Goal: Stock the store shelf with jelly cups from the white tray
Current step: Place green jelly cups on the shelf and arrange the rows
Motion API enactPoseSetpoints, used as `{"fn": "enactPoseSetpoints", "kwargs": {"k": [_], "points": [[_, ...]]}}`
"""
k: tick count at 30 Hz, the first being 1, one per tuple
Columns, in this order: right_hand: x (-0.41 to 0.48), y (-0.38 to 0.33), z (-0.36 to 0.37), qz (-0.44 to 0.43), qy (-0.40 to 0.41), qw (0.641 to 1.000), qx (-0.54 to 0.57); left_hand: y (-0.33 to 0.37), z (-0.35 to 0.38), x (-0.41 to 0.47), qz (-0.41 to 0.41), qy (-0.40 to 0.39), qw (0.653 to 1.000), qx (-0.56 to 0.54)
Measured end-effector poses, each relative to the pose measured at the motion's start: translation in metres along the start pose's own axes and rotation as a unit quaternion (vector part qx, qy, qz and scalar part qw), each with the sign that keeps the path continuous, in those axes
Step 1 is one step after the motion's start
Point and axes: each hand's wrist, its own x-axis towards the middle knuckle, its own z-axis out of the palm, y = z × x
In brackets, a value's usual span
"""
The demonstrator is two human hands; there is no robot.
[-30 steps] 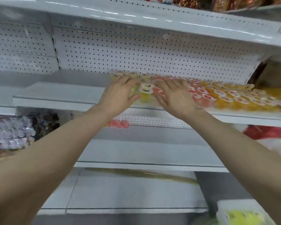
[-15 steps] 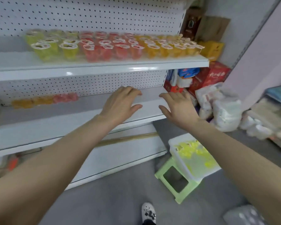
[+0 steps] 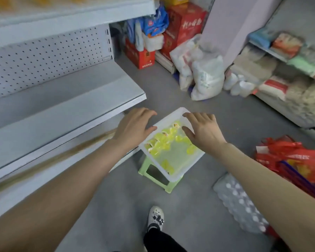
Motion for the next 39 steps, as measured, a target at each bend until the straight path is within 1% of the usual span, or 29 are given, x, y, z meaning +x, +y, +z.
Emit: {"fn": "enactPoseSetpoints", "kwargs": {"k": [5,7,11,15,19,25,28,31,34,39], "points": [[-0.012,0.061,0.075,0.091,-0.086,0.991,0.034,-0.007,0.086,0.043,-0.008,-0.065,0.998,-0.025],[-0.018,0.075,0.108,0.121,-0.105,0.986,0.042,-0.012,0.119,0.056,-0.004,-0.092,0.995,-0.024],[-0.028,0.09,0.175,0.178,-0.143,0.972,0.059,-0.035,0.189,0.083,0.028,-0.156,0.987,-0.016],[-0.032,0.104,0.243,0.241,-0.206,0.947,0.054,-0.064,0.263,0.11,0.055,-0.217,0.975,-0.011],[-0.025,0.122,0.306,0.291,-0.254,0.921,0.04,-0.085,0.333,0.139,0.087,-0.248,0.965,-0.012],[-0.01,0.149,0.38,0.338,-0.25,0.907,0.037,-0.089,0.419,0.176,0.16,-0.256,0.953,-0.008],[-0.01,0.155,0.404,0.353,-0.245,0.902,0.044,-0.091,0.449,0.186,0.201,-0.246,0.948,0.03],[-0.015,0.157,0.419,0.357,-0.217,0.906,0.065,-0.09,0.466,0.191,0.227,-0.221,0.945,0.081],[-0.013,0.161,0.425,0.352,-0.204,0.911,0.066,-0.088,0.471,0.195,0.241,-0.211,0.941,0.105],[-0.012,0.165,0.421,0.377,-0.166,0.907,0.088,-0.08,0.473,0.205,0.238,-0.255,0.925,0.152]]}}
